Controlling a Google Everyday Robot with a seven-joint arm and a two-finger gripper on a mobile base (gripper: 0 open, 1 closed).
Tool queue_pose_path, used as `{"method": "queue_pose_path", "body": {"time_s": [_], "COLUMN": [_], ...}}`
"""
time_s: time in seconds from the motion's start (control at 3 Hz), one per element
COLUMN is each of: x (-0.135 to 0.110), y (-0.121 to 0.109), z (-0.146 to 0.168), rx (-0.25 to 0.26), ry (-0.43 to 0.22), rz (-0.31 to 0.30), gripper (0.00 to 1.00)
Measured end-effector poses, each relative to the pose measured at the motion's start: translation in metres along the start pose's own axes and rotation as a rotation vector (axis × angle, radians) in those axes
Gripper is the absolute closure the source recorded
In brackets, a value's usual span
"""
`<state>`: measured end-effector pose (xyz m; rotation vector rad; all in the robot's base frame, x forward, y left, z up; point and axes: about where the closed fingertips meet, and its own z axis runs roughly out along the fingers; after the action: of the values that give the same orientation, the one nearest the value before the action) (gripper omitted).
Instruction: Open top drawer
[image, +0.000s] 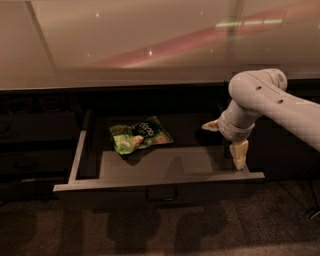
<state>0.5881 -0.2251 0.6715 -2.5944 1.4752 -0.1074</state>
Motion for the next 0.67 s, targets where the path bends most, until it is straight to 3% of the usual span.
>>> {"method": "queue_pose_path", "body": {"time_s": [0.67], "x": [-0.01], "y": [0.018], "z": [0.004], "rx": [-0.003], "ry": [-0.013], "rz": [-0.022], "gripper": [0.0]}}
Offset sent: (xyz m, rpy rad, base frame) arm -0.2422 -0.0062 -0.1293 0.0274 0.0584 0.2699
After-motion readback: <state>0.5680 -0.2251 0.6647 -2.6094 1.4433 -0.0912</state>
